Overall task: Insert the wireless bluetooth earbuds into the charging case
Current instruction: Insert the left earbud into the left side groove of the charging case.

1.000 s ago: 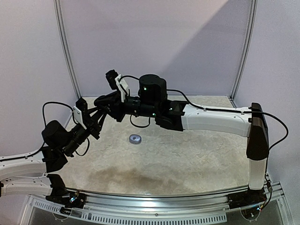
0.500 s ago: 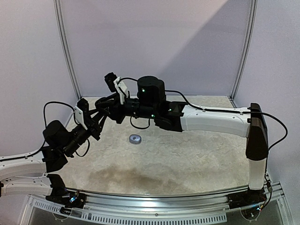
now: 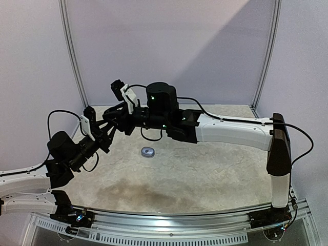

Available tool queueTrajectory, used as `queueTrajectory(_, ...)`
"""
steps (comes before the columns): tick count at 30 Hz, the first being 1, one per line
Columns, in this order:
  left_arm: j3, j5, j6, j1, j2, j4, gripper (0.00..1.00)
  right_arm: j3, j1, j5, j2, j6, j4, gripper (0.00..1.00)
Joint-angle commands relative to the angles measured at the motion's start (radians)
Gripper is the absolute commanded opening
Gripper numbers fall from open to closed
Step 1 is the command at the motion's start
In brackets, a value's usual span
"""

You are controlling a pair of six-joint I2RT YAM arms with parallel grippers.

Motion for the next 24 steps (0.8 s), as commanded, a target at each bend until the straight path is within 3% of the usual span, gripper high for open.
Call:
queueTrajectory(1,0.04,0.062,-0.007,-0.011,-0.018,0.061,0.0,0.017,-0.021,0.104,0.048,-0.023,-0.088,0.35)
queueTrajectory(24,0.032,0.075,-0.045,0.002,-0.031,0.043,0.0,0.022,-0.021,0.154,0.022,-0.131,-0.106,0.5)
